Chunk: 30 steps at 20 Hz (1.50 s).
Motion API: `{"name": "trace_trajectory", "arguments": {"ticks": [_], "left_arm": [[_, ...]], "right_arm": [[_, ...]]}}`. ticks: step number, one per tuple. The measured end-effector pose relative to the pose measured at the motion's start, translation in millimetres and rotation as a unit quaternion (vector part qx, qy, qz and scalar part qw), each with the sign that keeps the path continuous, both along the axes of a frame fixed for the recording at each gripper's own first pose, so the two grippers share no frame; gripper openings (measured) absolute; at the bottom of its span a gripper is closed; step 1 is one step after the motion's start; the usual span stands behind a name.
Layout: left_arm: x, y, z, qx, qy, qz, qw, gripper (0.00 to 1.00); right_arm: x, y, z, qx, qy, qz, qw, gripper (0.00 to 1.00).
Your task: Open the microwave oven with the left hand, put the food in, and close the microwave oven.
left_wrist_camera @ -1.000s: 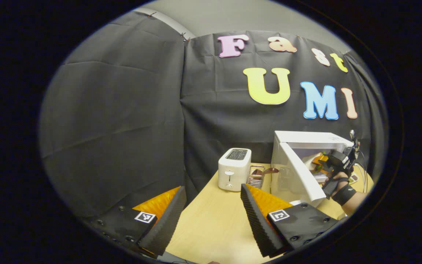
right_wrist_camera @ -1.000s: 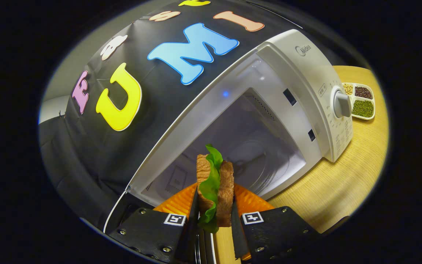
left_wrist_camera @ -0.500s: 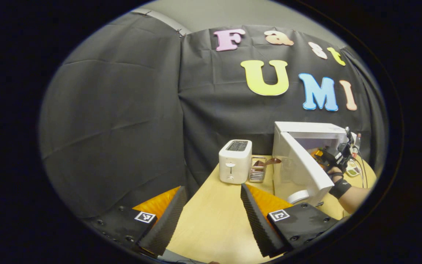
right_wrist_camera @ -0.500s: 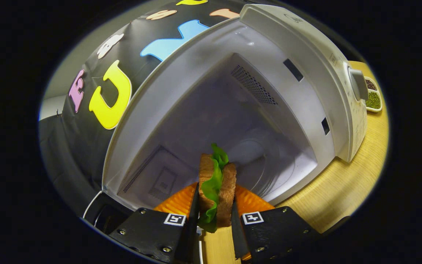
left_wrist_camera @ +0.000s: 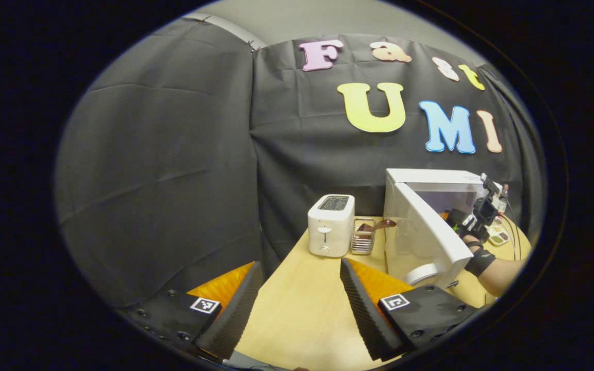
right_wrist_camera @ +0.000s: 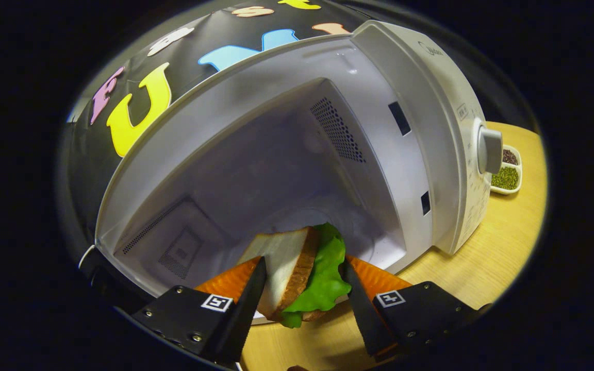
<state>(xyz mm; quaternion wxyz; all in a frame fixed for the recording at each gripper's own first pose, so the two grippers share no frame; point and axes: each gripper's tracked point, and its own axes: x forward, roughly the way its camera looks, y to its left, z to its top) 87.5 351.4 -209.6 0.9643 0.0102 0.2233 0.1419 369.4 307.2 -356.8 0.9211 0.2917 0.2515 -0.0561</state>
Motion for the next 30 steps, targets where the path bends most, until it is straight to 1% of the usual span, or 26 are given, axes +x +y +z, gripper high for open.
{"name": "trace_trajectory", "arguments": {"ticks": [2, 3, 5, 8, 10, 11, 14, 15, 16, 17, 19, 20, 22, 23, 25, 27, 30], "left_arm": [[2.1, -3.0, -4.9, -0.001, 0.001, -0.003, 1.0, 1.0], [4.9, -6.2, -5.4, -0.002, 0.001, -0.005, 1.0, 1.0], [7.2, -11.8, -5.5, -0.003, -0.001, -0.013, 1.0, 1.0], [15.5, -19.3, -9.0, -0.002, -0.008, -0.025, 1.0, 1.0], [21.7, -20.6, -11.6, -0.004, -0.013, -0.029, 0.999, 0.94], [24.7, -22.7, -12.8, -0.008, -0.015, -0.03, 0.999, 1.0], [33.4, -25.9, -20.5, -0.012, -0.023, -0.032, 0.999, 1.0], [35.0, -26.3, -20.0, -0.011, -0.026, -0.032, 0.999, 0.97], [36.6, -26.5, -22.4, -0.011, -0.027, -0.031, 0.999, 0.97], [37.1, -26.4, -23.6, -0.013, -0.029, -0.031, 0.999, 1.0], [36.6, -26.8, -27.5, -0.016, -0.03, -0.029, 0.999, 0.94], [36.7, -26.8, -28.9, -0.017, -0.031, -0.029, 0.999, 1.0], [39.4, -23.5, -30.0, -0.015, -0.035, -0.025, 0.999, 1.0], [41.1, -23.2, -30.3, -0.016, -0.038, -0.024, 0.999, 0.97], [44.0, -22.8, -34.9, -0.017, -0.038, -0.022, 0.999, 1.0], [48.3, -22.4, -42.4, -0.015, -0.033, -0.017, 0.999, 1.0], [51.0, -23.1, -48.8, -0.016, -0.028, -0.011, 0.999, 0.97]], "right_arm": [[-2.5, -9.1, 7.2, -0.028, -0.003, 0.002, 1.0, 0.9], [-0.7, -11.4, 9.4, -0.037, -0.011, 0.005, 0.999, 0.97], [-3.2, -12.6, 27.9, -0.053, -0.033, 0.014, 0.998, 0.97], [-13.9, -12.1, 60.9, -0.076, -0.065, 0.041, 0.994, 0.96], [-25.8, -13.3, 86.1, -0.087, -0.085, 0.06, 0.991, 0.97], [-32.6, -13.8, 99.7, -0.093, -0.097, 0.07, 0.988, 0.97], [-53.6, -24.7, 138.8, -0.121, -0.126, 0.093, 0.98, 0.96], [-60.9, -29.2, 151.1, -0.126, -0.135, 0.097, 0.978, 0.96], [-67.7, -33.6, 164.4, -0.129, -0.144, 0.1, 0.976, 0.96], [-76.2, -37.4, 177.5, -0.132, -0.151, 0.104, 0.974, 0.96], [-92.4, -48.3, 202.6, -0.146, -0.167, 0.109, 0.969, 0.96], [-100.8, -53.8, 212.9, -0.153, -0.174, 0.111, 0.966, 0.96], [-118.5, -67.0, 227.7, -0.167, -0.18, 0.113, 0.963, 0.96], [-127.7, -71.7, 233.5, -0.172, -0.183, 0.115, 0.961, 0.96], [-146.6, -83.6, 247.7, -0.185, -0.19, 0.116, 0.957, 0.96], [-163.1, -95.2, 260.0, -0.198, -0.198, 0.118, 0.953, 0.96], [-187.1, -113.8, 277.3, -0.197, -0.204, 0.112, 0.952, 0.96]]}}
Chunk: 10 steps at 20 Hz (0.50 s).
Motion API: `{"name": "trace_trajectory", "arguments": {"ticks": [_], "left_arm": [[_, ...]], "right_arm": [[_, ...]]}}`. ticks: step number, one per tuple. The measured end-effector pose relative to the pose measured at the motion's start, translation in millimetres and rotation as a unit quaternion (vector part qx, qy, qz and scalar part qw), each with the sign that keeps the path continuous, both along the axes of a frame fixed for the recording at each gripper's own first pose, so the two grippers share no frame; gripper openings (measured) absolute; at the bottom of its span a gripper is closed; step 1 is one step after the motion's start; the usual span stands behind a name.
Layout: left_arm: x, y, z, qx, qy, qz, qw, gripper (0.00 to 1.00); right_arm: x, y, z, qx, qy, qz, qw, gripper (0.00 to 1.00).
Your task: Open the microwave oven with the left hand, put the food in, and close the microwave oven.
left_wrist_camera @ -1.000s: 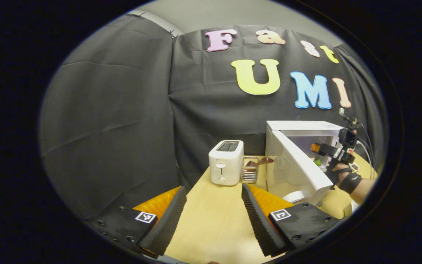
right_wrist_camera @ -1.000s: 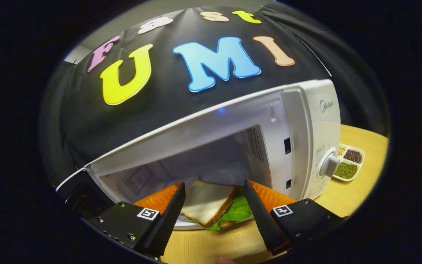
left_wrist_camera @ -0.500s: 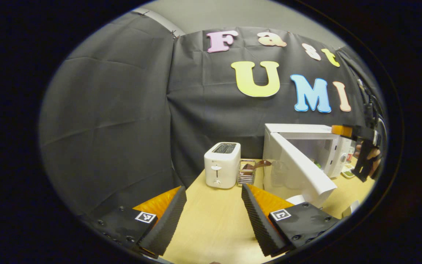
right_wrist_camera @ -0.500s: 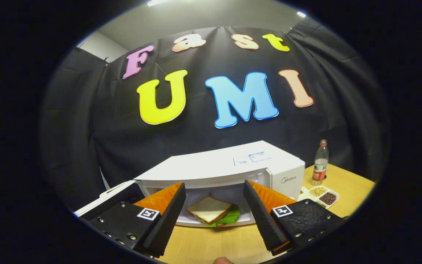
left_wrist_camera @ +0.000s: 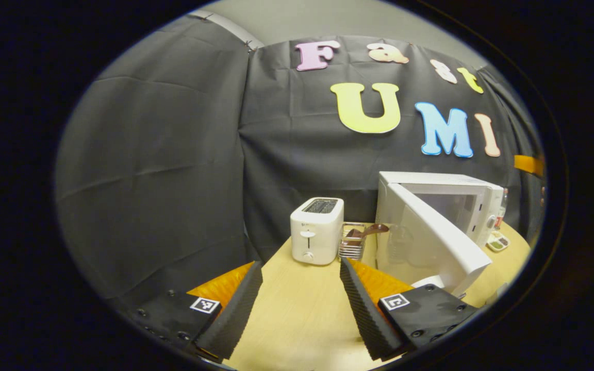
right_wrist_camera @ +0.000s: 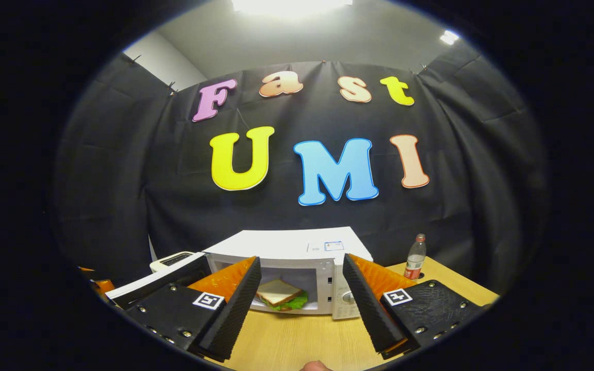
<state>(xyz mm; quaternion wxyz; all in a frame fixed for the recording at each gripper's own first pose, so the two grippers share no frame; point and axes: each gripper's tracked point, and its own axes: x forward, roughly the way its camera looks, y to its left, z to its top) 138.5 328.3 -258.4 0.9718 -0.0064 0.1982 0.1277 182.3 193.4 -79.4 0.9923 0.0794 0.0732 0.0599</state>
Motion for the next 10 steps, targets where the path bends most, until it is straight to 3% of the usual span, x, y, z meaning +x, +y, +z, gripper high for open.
{"name": "trace_trajectory", "arguments": {"ticks": [5, 6, 10], "left_arm": [[-6.1, -2.7, -12.4, -0.007, 0.01, 0.015, 1.0, 1.0], [-6.5, -4.6, -15.7, -0.012, 0.013, 0.016, 1.0, 0.96], [-6.0, -24.5, -22.7, -0.03, 0.02, 0.003, 0.999, 0.6]], "right_arm": [[-38.2, -34.7, 22.5, -0.003, -0.008, -0.008, 1.0, 0.96], [-43.6, -41.3, 24.1, -0.005, -0.008, -0.01, 1.0, 0.96], [-66.0, -65.3, 24.2, -0.009, -0.004, -0.02, 1.0, 0.96]]}}
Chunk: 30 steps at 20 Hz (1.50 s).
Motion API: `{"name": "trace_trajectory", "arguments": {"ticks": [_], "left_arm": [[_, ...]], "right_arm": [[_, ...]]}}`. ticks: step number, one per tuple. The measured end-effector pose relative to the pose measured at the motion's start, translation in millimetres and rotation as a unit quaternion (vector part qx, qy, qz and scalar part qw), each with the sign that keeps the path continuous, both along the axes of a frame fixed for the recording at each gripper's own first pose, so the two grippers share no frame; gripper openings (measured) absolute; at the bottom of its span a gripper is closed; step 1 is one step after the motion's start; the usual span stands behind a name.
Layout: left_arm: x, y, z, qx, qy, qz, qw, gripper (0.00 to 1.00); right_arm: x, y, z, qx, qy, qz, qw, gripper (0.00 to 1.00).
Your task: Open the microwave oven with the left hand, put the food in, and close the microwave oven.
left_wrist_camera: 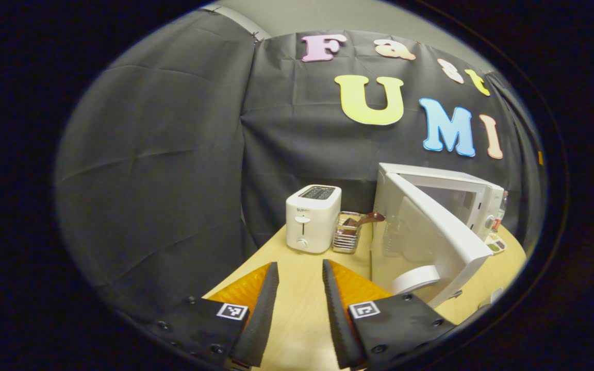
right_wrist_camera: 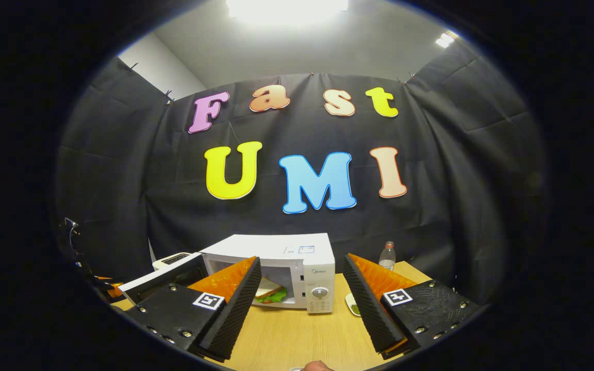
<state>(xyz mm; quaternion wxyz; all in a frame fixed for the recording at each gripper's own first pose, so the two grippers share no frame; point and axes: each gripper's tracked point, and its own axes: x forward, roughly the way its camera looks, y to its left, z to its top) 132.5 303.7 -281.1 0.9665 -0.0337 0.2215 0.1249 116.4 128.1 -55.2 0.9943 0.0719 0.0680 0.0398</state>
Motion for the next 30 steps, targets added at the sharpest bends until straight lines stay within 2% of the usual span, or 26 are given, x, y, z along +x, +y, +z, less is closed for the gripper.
{"name": "trace_trajectory", "arguments": {"ticks": [2, 4, 5, 6, 7, 13, 20, 25, 30], "left_arm": [[3.2, -13.6, -2.9, -0.003, 0.006, -0.018, 1.0, 0.41], [6.1, -30.1, -4.7, -0.014, 0.01, -0.039, 0.999, 0.35], [6.5, -29.7, -3.6, -0.004, 0.009, -0.034, 0.999, 0.34], [7.4, -26.2, -2.4, 0.007, 0.003, -0.028, 1.0, 0.13], [9.0, -39.9, -2.5, -0.003, 0.003, -0.04, 0.999, 0.08], [2.9, -79.0, 7.3, -0.003, 0.009, -0.07, 0.997, 0.07], [13.0, -157.7, 19.5, -0.002, 0.0, -0.115, 0.993, 0.07], [18.8, -215.8, 25.2, -0.003, -0.008, -0.142, 0.99, 0.07], [34.8, -258.0, 26.2, -0.013, -0.007, -0.176, 0.984, 0.07]], "right_arm": [[-4.1, -8.3, -0.5, 0.005, 0.002, -0.003, 1.0, 0.96], [-7.9, -17.3, 0.6, 0.009, 0.002, -0.01, 1.0, 0.96], [-12.0, -21.5, 0.3, 0.009, 0.002, -0.013, 1.0, 0.96], [-15.0, -25.4, 0.6, 0.008, 0.002, -0.016, 1.0, 0.96], [-15.9, -28.9, 1.1, 0.008, 0.001, -0.018, 1.0, 0.96], [-38.6, -51.6, 7.8, 0.004, -0.007, -0.027, 1.0, 0.96], [-62.9, -83.5, 0.3, 0.011, 0.002, -0.021, 1.0, 0.96], [-76.8, -101.3, -5.7, 0.012, 0.007, -0.002, 1.0, 0.96], [-81.5, -112.5, -11.6, 0.018, 0.016, -0.01, 1.0, 0.96]]}}
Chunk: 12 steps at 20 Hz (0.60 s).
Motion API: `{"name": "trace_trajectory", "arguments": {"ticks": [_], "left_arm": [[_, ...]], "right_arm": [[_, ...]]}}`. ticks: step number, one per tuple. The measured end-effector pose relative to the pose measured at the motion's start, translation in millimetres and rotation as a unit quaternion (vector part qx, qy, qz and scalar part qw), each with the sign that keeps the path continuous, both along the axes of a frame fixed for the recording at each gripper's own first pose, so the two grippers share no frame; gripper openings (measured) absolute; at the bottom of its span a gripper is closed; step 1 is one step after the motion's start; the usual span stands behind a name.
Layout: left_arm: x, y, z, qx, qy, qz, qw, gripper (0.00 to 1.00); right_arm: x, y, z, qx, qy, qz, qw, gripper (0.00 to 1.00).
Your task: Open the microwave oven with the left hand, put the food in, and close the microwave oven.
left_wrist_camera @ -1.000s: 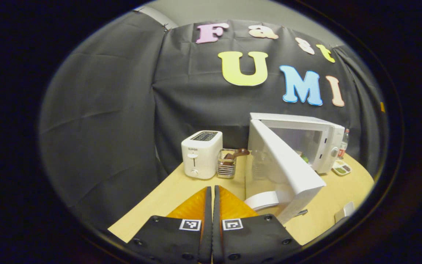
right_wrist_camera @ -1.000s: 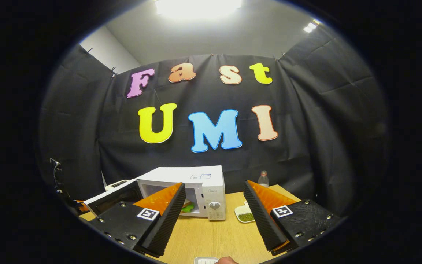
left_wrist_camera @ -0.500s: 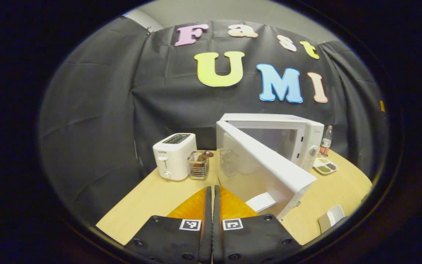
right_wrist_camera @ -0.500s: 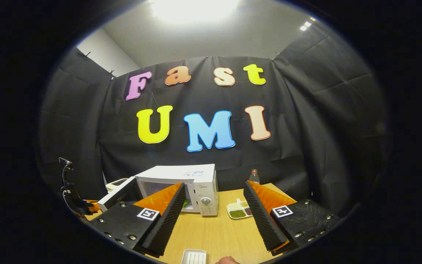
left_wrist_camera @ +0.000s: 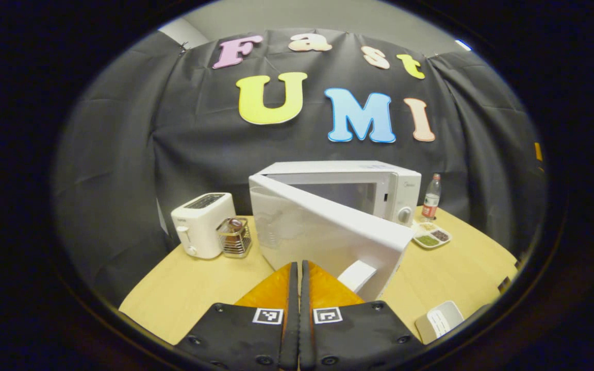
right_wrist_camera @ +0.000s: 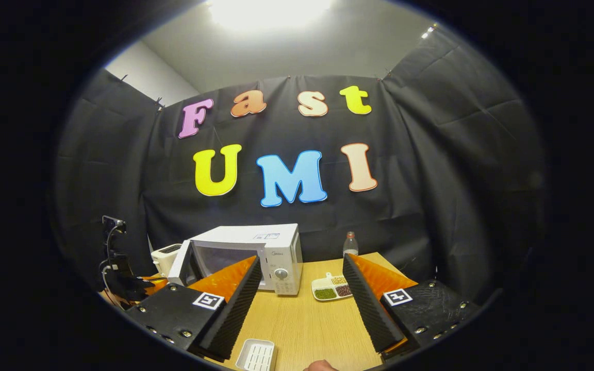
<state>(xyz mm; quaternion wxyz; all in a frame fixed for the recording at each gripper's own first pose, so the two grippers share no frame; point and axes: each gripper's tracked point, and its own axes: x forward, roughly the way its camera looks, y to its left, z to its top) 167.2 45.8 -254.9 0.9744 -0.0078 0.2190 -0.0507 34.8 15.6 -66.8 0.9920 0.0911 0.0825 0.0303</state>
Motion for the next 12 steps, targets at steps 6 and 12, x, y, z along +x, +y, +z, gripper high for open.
{"name": "trace_trajectory", "arguments": {"ticks": [6, 12], "left_arm": [[32.9, -36.8, -15.3, -0.013, 0.012, -0.049, 0.999, 0.07], [61.7, -74.2, -18.2, -0.022, 0.007, -0.109, 0.994, 0.07]], "right_arm": [[8.3, -0.5, -5.4, -0.015, 0.01, -0.026, 0.999, 0.96], [27.4, 7.8, -5.6, -0.021, 0.024, -0.038, 0.999, 0.96]]}}
